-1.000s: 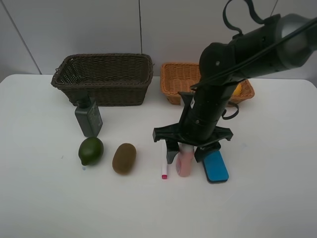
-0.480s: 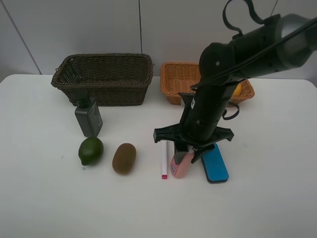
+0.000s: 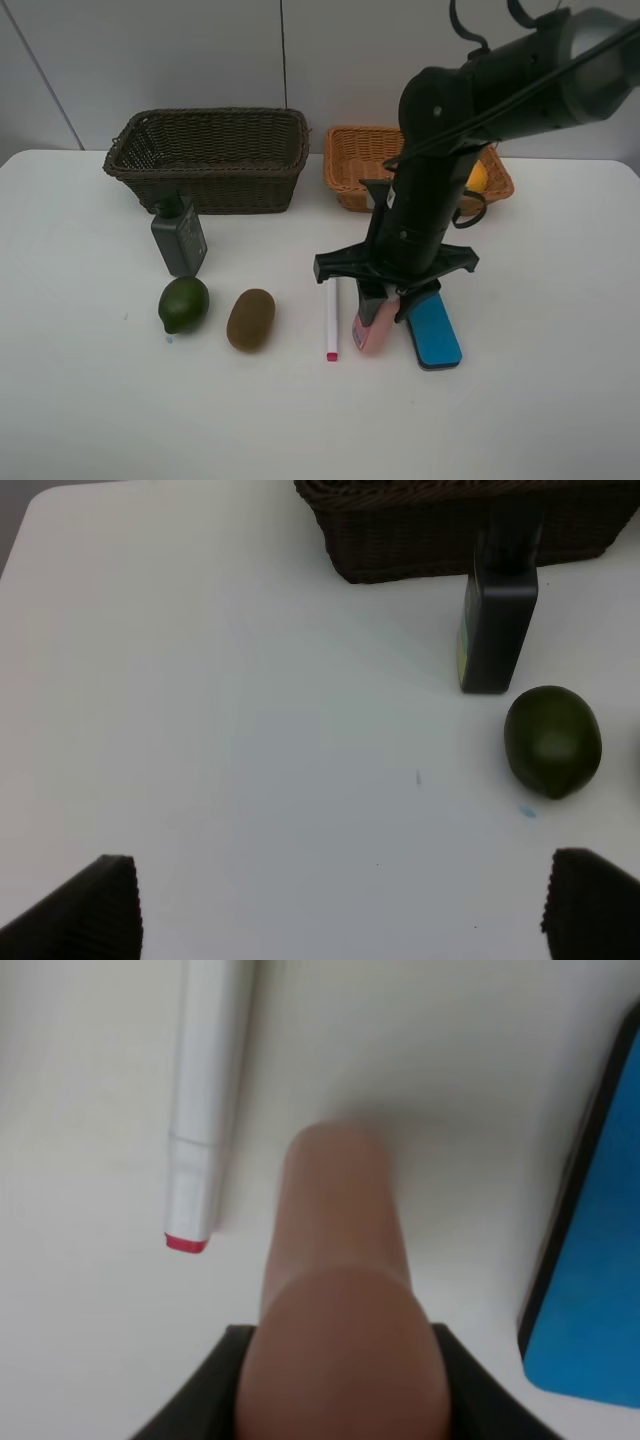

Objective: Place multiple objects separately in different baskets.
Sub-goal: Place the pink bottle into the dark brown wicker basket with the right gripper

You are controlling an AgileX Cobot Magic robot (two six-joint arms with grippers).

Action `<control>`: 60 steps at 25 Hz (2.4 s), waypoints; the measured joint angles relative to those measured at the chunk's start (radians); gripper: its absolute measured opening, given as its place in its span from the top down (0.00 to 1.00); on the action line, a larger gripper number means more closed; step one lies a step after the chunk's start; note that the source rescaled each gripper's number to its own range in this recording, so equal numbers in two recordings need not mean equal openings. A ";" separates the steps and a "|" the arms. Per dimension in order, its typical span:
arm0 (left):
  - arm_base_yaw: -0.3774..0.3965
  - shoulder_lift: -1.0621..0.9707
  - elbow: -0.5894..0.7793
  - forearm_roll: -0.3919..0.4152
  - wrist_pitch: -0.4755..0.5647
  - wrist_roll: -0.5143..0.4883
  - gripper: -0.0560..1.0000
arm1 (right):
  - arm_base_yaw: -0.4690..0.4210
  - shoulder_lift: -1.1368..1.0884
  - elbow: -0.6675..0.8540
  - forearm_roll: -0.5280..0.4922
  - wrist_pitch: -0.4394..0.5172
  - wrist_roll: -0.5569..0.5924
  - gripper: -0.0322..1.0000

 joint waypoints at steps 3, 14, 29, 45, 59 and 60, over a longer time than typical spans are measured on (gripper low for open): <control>0.000 0.000 0.000 0.000 0.000 0.000 0.00 | 0.000 -0.032 -0.045 -0.034 0.052 0.020 0.95; 0.000 0.000 0.000 0.000 0.000 0.000 0.00 | 0.000 -0.134 -0.310 -0.148 0.262 0.037 0.95; 0.000 0.000 0.000 0.000 0.000 0.000 0.00 | 0.000 -0.089 -0.493 -0.240 0.085 -0.022 0.95; 0.000 0.000 0.000 0.000 0.000 0.000 0.00 | 0.000 0.251 -0.773 -0.240 -0.177 -0.091 0.95; 0.000 0.000 0.000 0.000 0.000 0.000 0.00 | -0.011 0.449 -0.838 -0.240 -0.389 -0.091 0.95; 0.000 0.000 0.000 0.000 0.000 0.000 0.00 | -0.013 0.460 -0.838 -0.240 -0.394 -0.091 0.95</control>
